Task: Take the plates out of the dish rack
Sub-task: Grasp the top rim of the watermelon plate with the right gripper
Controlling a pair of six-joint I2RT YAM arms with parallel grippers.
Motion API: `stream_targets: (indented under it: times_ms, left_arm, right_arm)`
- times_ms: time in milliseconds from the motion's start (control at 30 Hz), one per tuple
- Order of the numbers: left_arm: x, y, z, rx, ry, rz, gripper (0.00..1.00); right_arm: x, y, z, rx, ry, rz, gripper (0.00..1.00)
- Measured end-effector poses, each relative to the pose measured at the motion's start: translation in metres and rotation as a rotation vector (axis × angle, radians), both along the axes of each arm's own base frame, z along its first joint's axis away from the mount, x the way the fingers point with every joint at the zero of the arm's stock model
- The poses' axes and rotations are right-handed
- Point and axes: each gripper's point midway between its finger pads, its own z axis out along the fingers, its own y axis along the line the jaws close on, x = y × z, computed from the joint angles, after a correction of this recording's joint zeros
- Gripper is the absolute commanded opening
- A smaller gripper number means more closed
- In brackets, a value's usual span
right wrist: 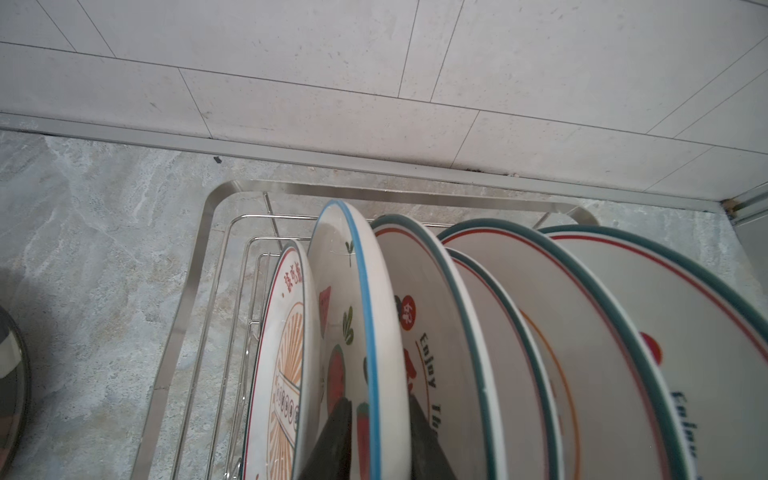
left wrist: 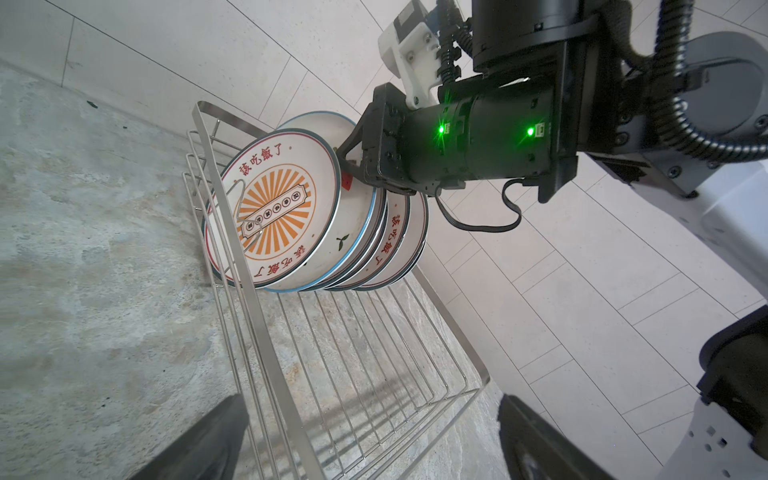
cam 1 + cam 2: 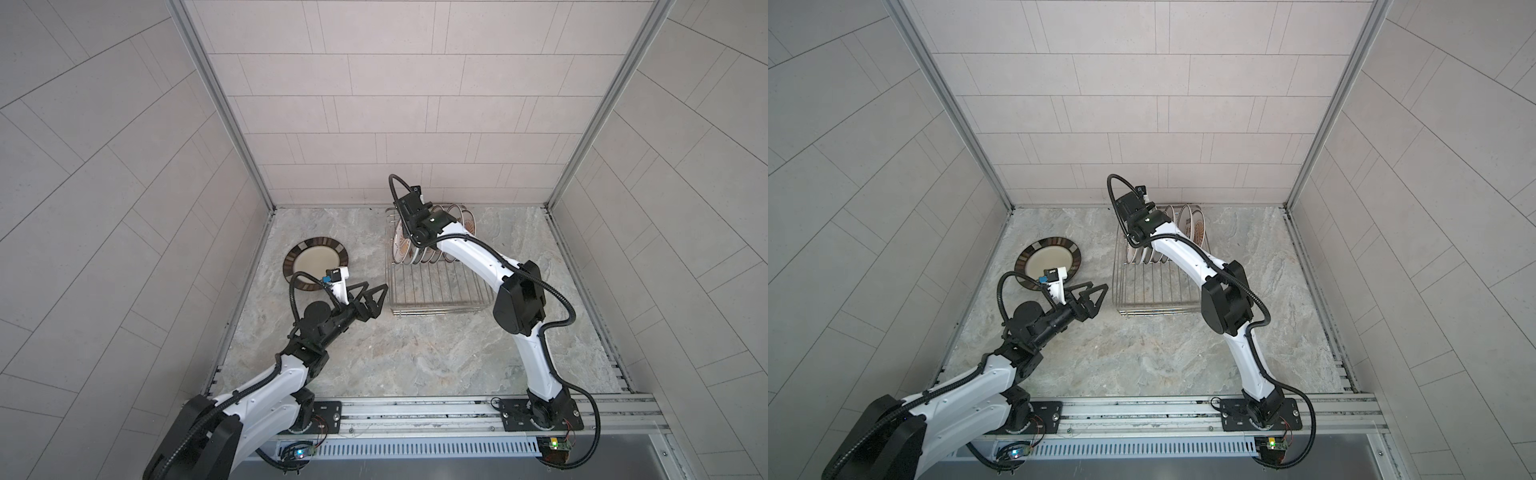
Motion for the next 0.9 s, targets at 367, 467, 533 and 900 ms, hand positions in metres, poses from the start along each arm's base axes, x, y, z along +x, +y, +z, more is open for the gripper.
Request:
stream_targets:
  times_ms: [367,467,533,900]
  left_arm:
    - [0.0015,0.0018,-0.0029,0.002,0.013,0.014,1.00]
    - [0.0020,0.0024,-0.0031,0.002,0.014,0.019,1.00]
    - [0.0024,0.0029,-0.0032,0.002,0.015,0.022,1.00]
    - [0.0044,0.0047,-0.0053,0.005,0.020,0.037,1.00]
  right_arm:
    - [0.0048,0.0030,-0.0063,0.027,0.002,-0.007,0.12]
    - [0.0050,0.0028,-0.0060,0.027,0.000,-0.008,0.10]
    - [0.0050,0.0027,-0.0059,0.026,-0.001,-0.009,0.09]
    - [0.0020,0.0066,-0.0019,-0.005,-0.027,-0.017,0.01]
